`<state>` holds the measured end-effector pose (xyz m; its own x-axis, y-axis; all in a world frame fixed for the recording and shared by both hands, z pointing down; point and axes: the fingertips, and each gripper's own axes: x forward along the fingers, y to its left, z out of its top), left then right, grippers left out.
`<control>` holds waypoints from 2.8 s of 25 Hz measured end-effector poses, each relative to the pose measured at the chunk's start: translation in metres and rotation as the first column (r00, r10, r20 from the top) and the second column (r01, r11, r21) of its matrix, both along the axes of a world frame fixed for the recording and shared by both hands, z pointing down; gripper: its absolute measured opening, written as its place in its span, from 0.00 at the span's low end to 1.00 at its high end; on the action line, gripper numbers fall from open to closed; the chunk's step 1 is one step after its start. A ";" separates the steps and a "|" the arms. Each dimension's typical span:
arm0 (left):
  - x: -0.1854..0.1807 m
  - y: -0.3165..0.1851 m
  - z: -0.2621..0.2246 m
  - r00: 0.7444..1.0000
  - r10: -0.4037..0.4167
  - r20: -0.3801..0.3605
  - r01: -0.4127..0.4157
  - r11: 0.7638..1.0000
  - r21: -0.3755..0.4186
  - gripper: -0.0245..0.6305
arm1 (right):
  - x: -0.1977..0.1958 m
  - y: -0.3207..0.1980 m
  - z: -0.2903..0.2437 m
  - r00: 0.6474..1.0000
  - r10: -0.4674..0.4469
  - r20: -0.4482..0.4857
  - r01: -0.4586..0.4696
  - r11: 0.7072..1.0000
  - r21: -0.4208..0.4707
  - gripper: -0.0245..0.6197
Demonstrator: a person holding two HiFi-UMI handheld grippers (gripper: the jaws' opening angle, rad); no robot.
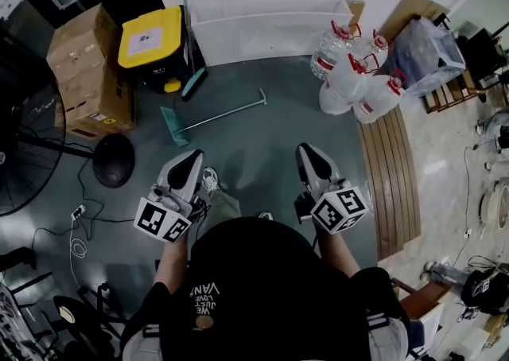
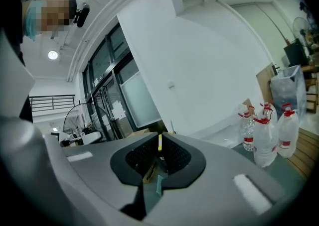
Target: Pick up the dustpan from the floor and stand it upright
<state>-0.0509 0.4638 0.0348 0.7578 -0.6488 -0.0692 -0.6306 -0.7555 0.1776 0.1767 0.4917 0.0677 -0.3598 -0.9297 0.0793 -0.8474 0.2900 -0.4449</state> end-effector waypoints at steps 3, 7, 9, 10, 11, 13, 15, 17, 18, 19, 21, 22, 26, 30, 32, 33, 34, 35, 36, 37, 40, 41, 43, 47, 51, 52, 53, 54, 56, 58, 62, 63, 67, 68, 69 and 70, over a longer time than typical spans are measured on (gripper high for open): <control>-0.013 -0.039 0.002 0.999 0.049 -0.004 -0.049 0.999 -0.008 0.12 | -0.014 -0.036 0.001 1.000 0.020 0.000 -0.020 1.000 -0.006 0.04; -0.037 -0.094 0.002 0.995 0.103 0.015 -0.103 0.995 -0.008 0.12 | -0.036 -0.088 0.000 0.997 0.070 -0.016 -0.070 0.997 -0.018 0.05; -0.052 -0.121 0.004 0.991 0.129 0.031 -0.128 0.992 -0.009 0.12 | -0.049 -0.113 0.000 0.995 0.094 -0.017 -0.094 0.995 -0.022 0.05; -0.060 -0.135 0.005 0.989 0.142 0.036 -0.142 0.990 -0.010 0.12 | -0.056 -0.126 0.001 0.994 0.107 -0.019 -0.107 0.994 -0.026 0.05; -0.068 -0.148 0.007 0.987 0.155 0.040 -0.154 0.988 -0.012 0.12 | -0.063 -0.138 0.002 0.993 0.119 -0.021 -0.120 0.992 -0.031 0.05; -0.084 -0.173 0.011 0.984 0.174 0.048 -0.174 0.985 -0.016 0.12 | -0.076 -0.161 0.006 0.990 0.140 -0.023 -0.141 0.989 -0.043 0.07; -0.097 -0.194 0.017 0.980 0.190 0.057 -0.189 0.982 -0.023 0.12 | -0.086 -0.179 0.009 0.988 0.153 -0.023 -0.154 0.986 -0.056 0.10; -0.105 -0.211 0.022 0.977 0.202 0.073 -0.200 0.979 -0.029 0.12 | -0.094 -0.194 0.011 0.985 0.169 -0.025 -0.170 0.983 -0.068 0.12; -0.108 -0.220 0.025 0.976 0.204 0.080 -0.202 0.979 -0.033 0.13 | -0.097 -0.201 0.012 0.984 0.175 -0.026 -0.176 0.982 -0.074 0.13; -0.109 -0.228 0.028 0.976 0.203 0.084 -0.201 0.979 -0.039 0.14 | -0.098 -0.207 0.014 0.984 0.176 -0.028 -0.178 0.981 -0.080 0.15; -0.109 -0.239 0.037 0.976 0.197 0.088 -0.192 0.980 -0.059 0.16 | -0.097 -0.218 0.021 0.984 0.174 -0.035 -0.177 0.980 -0.096 0.16; -0.107 -0.244 0.041 0.977 0.193 0.092 -0.187 0.980 -0.069 0.18 | -0.093 -0.224 0.025 0.984 0.176 -0.038 -0.179 0.978 -0.106 0.18; -0.094 -0.269 0.057 0.979 0.162 0.126 -0.151 0.984 -0.096 0.27 | -0.070 -0.260 0.040 0.985 0.167 -0.041 -0.171 0.976 -0.135 0.22; -0.077 -0.301 0.078 0.981 0.093 0.168 -0.073 0.990 -0.118 0.30 | -0.039 -0.312 0.063 0.993 0.114 -0.041 -0.119 0.976 -0.181 0.28; -0.067 -0.321 0.088 0.982 0.045 0.186 -0.020 0.991 -0.134 0.30 | -0.024 -0.339 0.077 0.997 0.071 -0.040 -0.078 0.974 -0.215 0.29; -0.062 -0.330 0.094 0.980 0.018 0.197 0.011 0.989 -0.144 0.30 | -0.017 -0.353 0.085 0.998 0.046 -0.041 -0.054 0.971 -0.234 0.29; -0.056 -0.339 0.099 0.978 -0.008 0.207 0.041 0.987 -0.158 0.30 | -0.010 -0.366 0.092 0.999 0.019 -0.041 -0.029 0.967 -0.255 0.29; -0.050 -0.347 0.105 0.976 -0.030 0.217 0.069 0.982 -0.174 0.30 | -0.003 -0.379 0.100 0.999 -0.007 -0.041 -0.005 0.962 -0.273 0.29; -0.042 -0.355 0.112 0.973 -0.047 0.227 0.092 0.977 -0.191 0.30 | 0.004 -0.392 0.107 0.999 -0.031 -0.043 0.018 0.957 -0.290 0.29; -0.033 -0.363 0.120 0.969 -0.058 0.238 0.110 0.971 -0.210 0.30 | 0.011 -0.406 0.115 0.998 -0.053 -0.046 0.036 0.952 -0.306 0.29; -0.006 -0.392 0.150 0.959 -0.063 0.277 0.139 0.955 -0.263 0.30 | 0.034 -0.448 0.146 0.995 -0.088 -0.046 0.067 0.935 -0.348 0.29; 0.002 -0.402 0.162 0.955 -0.061 0.290 0.144 0.950 -0.275 0.30 | 0.041 -0.460 0.159 0.994 -0.095 -0.045 0.072 0.929 -0.362 0.29; 0.015 -0.418 0.189 0.947 -0.054 0.316 0.154 0.942 -0.299 0.30 | 0.050 -0.478 0.188 0.992 -0.117 -0.042 0.091 0.913 -0.397 0.29; 0.030 -0.423 0.251 0.931 0.003 0.365 0.144 0.916 -0.375 0.30 | 0.047 -0.483 0.254 0.982 -0.185 -0.018 0.151 0.848 -0.507 0.29; 0.031 -0.430 0.328 0.914 0.101 0.393 0.089 0.895 -0.437 0.30 | 0.042 -0.499 0.322 0.977 -0.199 -0.077 0.125 0.827 -0.548 0.29; 0.029 -0.432 0.348 0.912 0.117 0.394 0.082 0.888 -0.453 0.30 | 0.041 -0.503 0.339 0.974 -0.200 -0.108 0.108 0.826 -0.553 0.29; 0.027 -0.434 0.368 0.910 0.130 0.395 0.078 0.880 -0.468 0.30 | 0.039 -0.508 0.357 0.970 -0.199 -0.139 0.089 0.825 -0.558 0.29; 0.024 -0.435 0.388 0.905 0.145 0.400 0.073 0.873 -0.482 0.30 | 0.038 -0.512 0.375 0.967 -0.193 -0.167 0.067 0.824 -0.562 0.29; 0.017 -0.435 0.432 0.886 0.186 0.424 0.062 0.859 -0.508 0.30 | 0.035 -0.519 0.411 0.966 -0.164 -0.201 0.020 0.819 -0.574 0.29; 0.011 -0.430 0.475 0.870 0.222 0.440 0.057 0.841 -0.537 0.30 | 0.032 -0.520 0.447 0.969 -0.132 -0.211 -0.021 0.800 -0.599 0.29; 0.000 -0.424 0.553 0.843 0.275 0.463 0.053 0.814 -0.579 0.31 | 0.026 -0.512 0.529 0.973 -0.090 -0.213 -0.077 0.745 -0.663 0.29; -0.003 -0.425 0.573 0.837 0.280 0.469 0.057 0.809 -0.585 0.31 | 0.025 -0.510 0.550 0.973 -0.086 -0.215 -0.085 0.732 -0.676 0.29; -0.010 -0.424 0.644 0.831 0.283 0.478 0.090 0.781 -0.619 0.32 | 0.024 -0.498 0.633 0.967 -0.114 -0.229 -0.093 0.677 -0.730 0.29; -0.011 -0.421 0.660 0.824 0.294 0.484 0.091 0.775 -0.625 0.33 | 0.025 -0.494 0.652 0.966 -0.122 -0.229 -0.093 0.660 -0.745 0.29; -0.012 -0.418 0.676 0.814 0.310 0.491 0.087 0.771 -0.631 0.34 | 0.027 -0.490 0.671 0.966 -0.127 -0.227 -0.094 0.642 -0.761 0.29; -0.013 -0.415 0.692 0.802 0.328 0.499 0.080 0.768 -0.635 0.34 | 0.030 -0.487 0.690 0.965 -0.133 -0.226 -0.096 0.625 -0.775 0.29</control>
<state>-0.0635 0.0490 0.7264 0.5968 -0.2877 0.7491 -0.6715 -0.6901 0.2699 0.2069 0.0044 0.7580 -0.2387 -0.4724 0.8485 -0.9541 -0.0486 -0.2955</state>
